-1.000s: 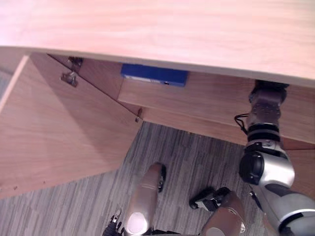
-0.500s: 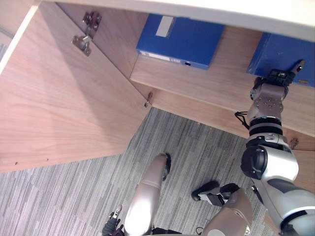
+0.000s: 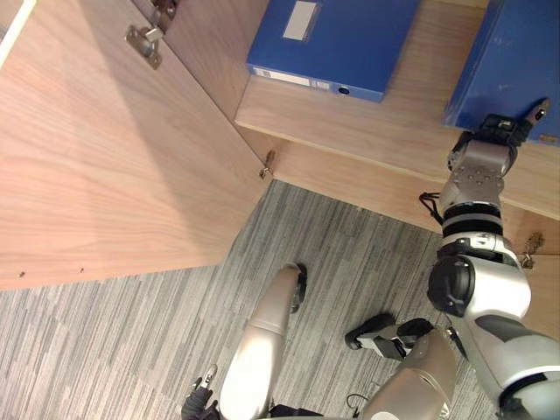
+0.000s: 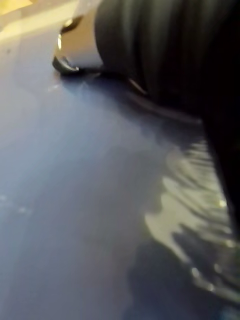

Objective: Walk over to the cabinet, pick up the folder, carry it to the office cabinet, place the folder inside the office cabinet, then close the office cabinet door

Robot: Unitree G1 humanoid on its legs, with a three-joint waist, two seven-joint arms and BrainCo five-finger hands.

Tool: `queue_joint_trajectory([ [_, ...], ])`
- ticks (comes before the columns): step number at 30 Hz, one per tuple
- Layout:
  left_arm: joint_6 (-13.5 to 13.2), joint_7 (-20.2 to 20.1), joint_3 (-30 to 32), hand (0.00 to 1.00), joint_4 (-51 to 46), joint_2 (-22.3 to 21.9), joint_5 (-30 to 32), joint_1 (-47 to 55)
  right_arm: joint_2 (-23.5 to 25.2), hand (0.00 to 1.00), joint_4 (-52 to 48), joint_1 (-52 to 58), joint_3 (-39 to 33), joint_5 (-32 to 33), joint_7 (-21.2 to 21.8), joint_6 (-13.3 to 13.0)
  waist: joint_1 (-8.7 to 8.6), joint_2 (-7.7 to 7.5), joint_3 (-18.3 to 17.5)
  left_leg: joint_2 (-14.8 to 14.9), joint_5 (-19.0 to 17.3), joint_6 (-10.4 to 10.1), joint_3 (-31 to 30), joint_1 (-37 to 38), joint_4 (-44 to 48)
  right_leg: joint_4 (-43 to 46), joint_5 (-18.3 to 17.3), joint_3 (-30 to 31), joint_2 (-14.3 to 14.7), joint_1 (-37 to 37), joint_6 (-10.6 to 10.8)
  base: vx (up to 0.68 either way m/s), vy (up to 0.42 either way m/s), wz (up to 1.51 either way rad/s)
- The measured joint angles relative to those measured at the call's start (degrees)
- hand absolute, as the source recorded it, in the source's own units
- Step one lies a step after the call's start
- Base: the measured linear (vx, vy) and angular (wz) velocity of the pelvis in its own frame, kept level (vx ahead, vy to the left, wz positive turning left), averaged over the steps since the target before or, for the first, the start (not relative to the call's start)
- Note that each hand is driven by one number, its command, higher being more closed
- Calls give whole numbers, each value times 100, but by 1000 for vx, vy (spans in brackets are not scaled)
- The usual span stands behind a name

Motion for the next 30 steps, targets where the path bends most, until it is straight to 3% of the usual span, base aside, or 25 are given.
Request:
queue_joint_trajectory([
  [2, 0, 0, 1, 0, -2, 4, 0, 0, -71, 100, 18, 1, 4, -39, -25, 77, -18, -3, 2, 1, 1, 0, 19, -2, -13, -3, 2, 34, 1, -32, -2, 9, -2, -2],
  [3, 0, 0, 1, 0, -5, 10, 0, 0, -135, 0, 52, 1, 8, -50, -26, 151, -33, -5, 3, 1, 3, -2, 22, -2, -23, -8, 3, 38, 2, -37, -2, 0, 0, 0],
  [10, 0, -8, 9, 0, -72, 84, 1, 0, -510, 0, 291, 1, 141, -235, -5, 314, -50, -84, 56, 13, 72, -24, 36, 60, -194, -118, 32, 38, 41, -34, -39, 0, 0, 0],
  [13, 0, -26, 29, 0, -76, 100, 0, 1, -715, 0, 294, 2, 549, -341, 73, 460, -66, -90, 60, 45, 94, -21, 44, 69, -233, -165, 48, 32, 77, -37, -57, 22, -10, -4],
  [21, 0, -213, 38, 0, -105, 165, 0, 1, -1143, 0, 647, 3, 2005, -1502, 761, 1193, -82, -182, 120, 170, 179, -62, 75, 159, -429, -352, 129, 38, 236, -33, -114, 8, -10, -7],
  [26, 1, -356, 55, 0, -160, 244, -11, 13, -1319, 0, 777, -25, 2836, -1940, 1220, 1452, -56, -187, 124, 210, 256, -64, 78, 167, -561, -464, 188, -4, 296, -44, -183, -1, -2, -3],
  [29, -2, -415, 121, 0, -294, 279, -6, 36, -1511, 0, 1026, -217, 3487, -2473, 1439, 1651, -20, -194, 128, 315, 297, -56, 91, 172, -656, -641, 294, -37, 432, -44, -249, -2, 13, -14],
  [30, -2, -466, 124, 0, -302, 332, 1, 36, -1590, 0, 1117, -303, 3798, -3091, 1585, 1770, -23, -196, 129, 326, 302, -47, 108, 184, -671, -659, 306, -35, 439, -43, -259, -1, 14, -6],
])
